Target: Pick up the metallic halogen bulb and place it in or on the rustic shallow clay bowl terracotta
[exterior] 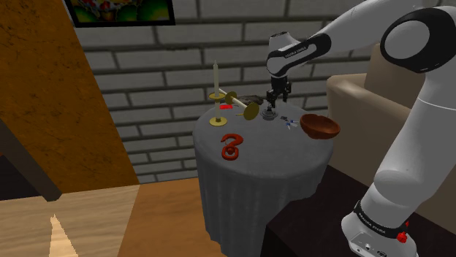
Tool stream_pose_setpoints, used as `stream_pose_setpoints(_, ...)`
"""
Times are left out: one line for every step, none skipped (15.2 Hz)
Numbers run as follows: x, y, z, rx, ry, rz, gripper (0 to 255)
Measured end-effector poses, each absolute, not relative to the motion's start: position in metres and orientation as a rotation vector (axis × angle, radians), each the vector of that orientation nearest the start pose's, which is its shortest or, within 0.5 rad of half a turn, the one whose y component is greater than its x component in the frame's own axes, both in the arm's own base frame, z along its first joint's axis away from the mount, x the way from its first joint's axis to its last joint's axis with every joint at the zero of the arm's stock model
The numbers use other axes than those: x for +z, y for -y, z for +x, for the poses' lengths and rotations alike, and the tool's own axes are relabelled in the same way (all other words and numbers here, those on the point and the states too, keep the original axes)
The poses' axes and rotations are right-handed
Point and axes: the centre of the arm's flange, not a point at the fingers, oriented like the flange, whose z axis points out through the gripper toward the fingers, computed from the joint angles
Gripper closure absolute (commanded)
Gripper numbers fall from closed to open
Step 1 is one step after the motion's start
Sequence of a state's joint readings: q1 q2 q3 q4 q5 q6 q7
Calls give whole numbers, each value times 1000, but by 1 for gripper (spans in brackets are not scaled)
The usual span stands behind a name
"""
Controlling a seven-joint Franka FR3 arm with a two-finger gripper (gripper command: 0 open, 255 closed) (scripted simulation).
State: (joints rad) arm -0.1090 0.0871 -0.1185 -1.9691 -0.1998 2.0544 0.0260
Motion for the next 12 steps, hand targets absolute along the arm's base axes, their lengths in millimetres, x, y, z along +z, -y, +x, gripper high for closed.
stream_pose_setpoints(438, 134, 563, 22, -272, -3312, 0)
stream_pose_setpoints(447, 129, 567, 9, -280, -3306, 0)
stream_pose_setpoints(455, 120, 575, -4, -287, -3300, 0)
stream_pose_setpoints(465, 114, 580, -17, -294, -3294, 0)
stream_pose_setpoints(472, 111, 582, -26, -300, -3289, 0)
stream_pose_setpoints(473, 109, 583, -31, -303, -3287, 0)
stream_pose_setpoints(470, 108, 583, -33, -304, -3286, 0)
stream_pose_setpoints(465, 108, 585, -34, -305, -3285, 0)
stream_pose_setpoints(461, 109, 585, -34, -306, -3285, 0)
stream_pose_setpoints(456, 110, 585, -34, -306, -3285, 0)
stream_pose_setpoints(450, 111, 586, -34, -306, -3285, 0)
stream_pose_setpoints(445, 111, 586, -34, -306, -3285, 0)
